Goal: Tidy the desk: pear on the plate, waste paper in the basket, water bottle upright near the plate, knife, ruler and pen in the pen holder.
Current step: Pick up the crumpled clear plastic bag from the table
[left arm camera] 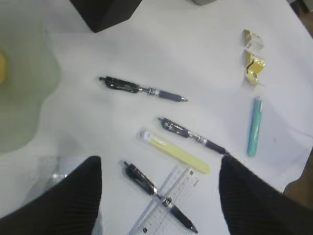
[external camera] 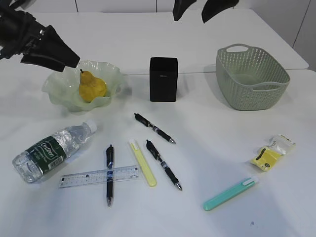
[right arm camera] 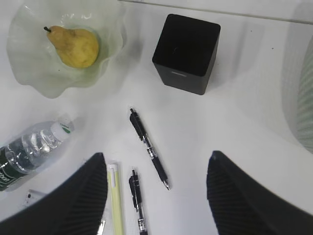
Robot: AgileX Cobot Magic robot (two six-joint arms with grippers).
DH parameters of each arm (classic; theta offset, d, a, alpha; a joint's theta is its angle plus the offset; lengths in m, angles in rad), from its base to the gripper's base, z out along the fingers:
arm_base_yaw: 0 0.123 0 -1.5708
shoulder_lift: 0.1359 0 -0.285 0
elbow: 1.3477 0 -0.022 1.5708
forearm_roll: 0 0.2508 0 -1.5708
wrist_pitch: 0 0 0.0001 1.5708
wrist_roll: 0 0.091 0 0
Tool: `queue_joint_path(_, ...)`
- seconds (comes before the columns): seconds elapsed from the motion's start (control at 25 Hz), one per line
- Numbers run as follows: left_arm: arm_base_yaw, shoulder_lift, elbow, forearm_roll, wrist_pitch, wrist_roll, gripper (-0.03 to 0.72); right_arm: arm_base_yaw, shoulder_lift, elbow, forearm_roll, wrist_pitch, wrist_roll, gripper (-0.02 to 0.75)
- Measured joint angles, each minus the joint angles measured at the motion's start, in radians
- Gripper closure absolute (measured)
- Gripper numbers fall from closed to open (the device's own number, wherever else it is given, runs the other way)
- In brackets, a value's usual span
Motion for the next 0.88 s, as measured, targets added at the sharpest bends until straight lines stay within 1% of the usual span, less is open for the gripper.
queue_joint_path(0.16, 0.0, -0.054, 0.0, 0.105, 0.009, -0.071, 0.161, 0.0, -0.031, 0.0, 0.0, 0.0, 0.0, 0.236)
queue_joint_path(0.32, 0.0, -0.128, 0.0, 0.185, 0.011, -0.132, 0.162, 0.0, -0.066, 0.0, 0.0, 0.0, 0.0, 0.236)
queue_joint_path(0.48, 0.0, -0.218, 0.0, 0.28, 0.017, -0.22, 0.162, 0.0, -0.1, 0.002, 0.0, 0.002, 0.0, 0.236)
queue_joint_path(0.72, 0.0, -0.32, 0.0, 0.466, 0.035, -0.397, 0.169, 0.0, -0.168, 0.108, 0.009, 0.002, -0.002, 0.236)
queue_joint_path(0.88, 0.0, -0.366, 0.002, 0.509, 0.038, -0.475, 0.209, 0.0, -0.228, 0.187, 0.009, 0.002, -0.006, 0.237)
